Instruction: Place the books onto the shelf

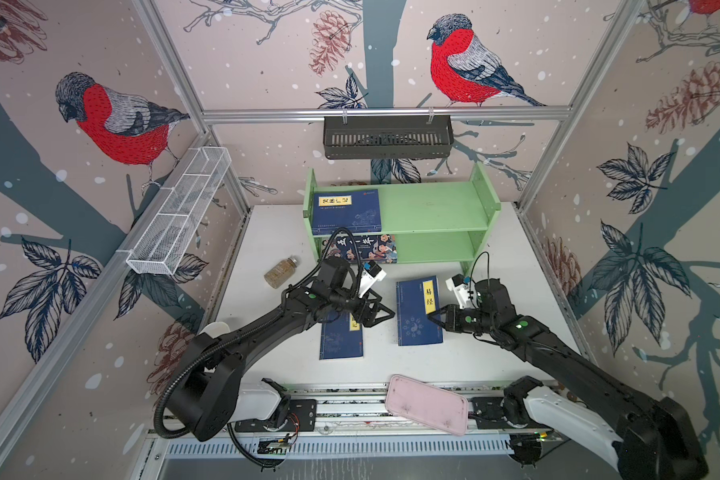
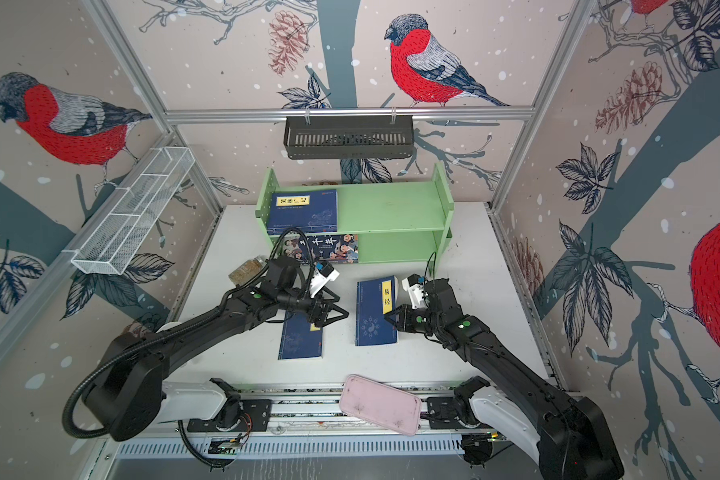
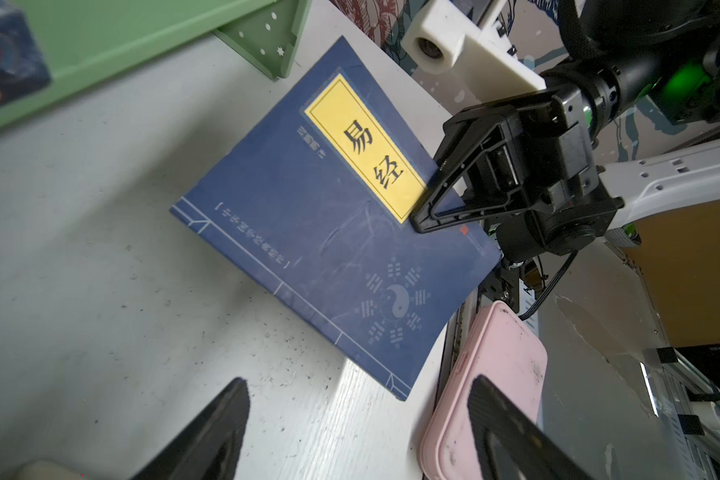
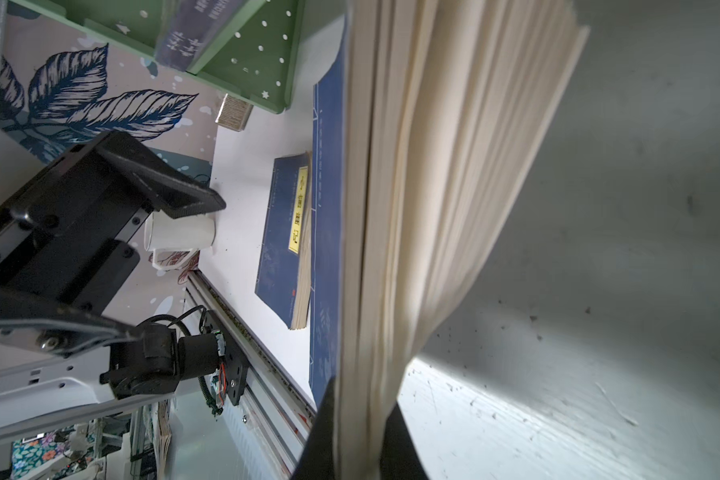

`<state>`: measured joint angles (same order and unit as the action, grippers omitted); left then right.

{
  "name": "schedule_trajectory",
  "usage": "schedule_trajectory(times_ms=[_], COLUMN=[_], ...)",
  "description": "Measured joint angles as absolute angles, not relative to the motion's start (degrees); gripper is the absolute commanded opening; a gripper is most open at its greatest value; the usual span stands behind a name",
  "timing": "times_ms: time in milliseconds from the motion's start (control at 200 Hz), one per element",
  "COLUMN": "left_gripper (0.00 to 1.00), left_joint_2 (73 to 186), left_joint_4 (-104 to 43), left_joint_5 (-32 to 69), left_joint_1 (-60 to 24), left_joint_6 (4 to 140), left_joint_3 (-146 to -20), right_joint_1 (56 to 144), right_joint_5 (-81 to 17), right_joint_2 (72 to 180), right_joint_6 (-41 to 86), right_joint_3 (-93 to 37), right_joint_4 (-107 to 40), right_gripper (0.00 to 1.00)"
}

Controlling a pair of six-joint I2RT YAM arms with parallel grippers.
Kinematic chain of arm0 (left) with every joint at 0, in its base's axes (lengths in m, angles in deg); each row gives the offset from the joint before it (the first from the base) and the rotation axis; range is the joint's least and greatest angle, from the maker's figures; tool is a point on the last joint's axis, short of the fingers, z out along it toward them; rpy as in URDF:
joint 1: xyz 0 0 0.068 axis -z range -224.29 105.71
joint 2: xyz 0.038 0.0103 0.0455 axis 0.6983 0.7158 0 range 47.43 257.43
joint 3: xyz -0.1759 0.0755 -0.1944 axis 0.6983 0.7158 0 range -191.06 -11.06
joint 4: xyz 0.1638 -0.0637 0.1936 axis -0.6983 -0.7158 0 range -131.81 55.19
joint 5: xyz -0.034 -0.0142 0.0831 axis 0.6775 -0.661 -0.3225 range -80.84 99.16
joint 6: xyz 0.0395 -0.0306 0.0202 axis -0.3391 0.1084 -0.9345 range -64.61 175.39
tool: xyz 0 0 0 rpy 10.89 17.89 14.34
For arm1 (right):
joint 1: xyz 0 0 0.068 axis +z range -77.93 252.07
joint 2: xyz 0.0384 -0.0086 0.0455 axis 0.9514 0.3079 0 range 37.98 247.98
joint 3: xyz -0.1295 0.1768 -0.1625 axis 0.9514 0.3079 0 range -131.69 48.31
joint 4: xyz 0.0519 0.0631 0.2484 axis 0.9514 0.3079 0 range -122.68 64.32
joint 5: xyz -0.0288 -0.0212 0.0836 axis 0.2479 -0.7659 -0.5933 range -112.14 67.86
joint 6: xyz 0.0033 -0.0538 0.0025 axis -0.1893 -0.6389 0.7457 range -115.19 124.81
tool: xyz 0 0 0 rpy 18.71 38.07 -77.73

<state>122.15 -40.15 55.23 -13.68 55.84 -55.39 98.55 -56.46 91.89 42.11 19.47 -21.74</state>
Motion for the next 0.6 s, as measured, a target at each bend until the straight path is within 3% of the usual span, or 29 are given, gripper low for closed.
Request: schedule_trajectory(times_ms=[260,600], left_gripper=[0.83,0.84], left_joint_2=[116.43,115.42], left_joint_4=[-48.85,-50.49], left_joint_5=[64.71,67.71], left_joint_1=[-19.10,-21.09], left_joint_6=[49.74,49.35], left_joint_3=[-56.73,-58.26], right_joint_1=[98.59,100.36], right_joint_5=[-61.51,-65.77], right_joint_2=[89.22,87.26], right_joint_6=[39.08,37.61], right_joint_3=[16.11,12.09], right_joint_4=[-19.25,-20.48], right_gripper=[0.02,0.04])
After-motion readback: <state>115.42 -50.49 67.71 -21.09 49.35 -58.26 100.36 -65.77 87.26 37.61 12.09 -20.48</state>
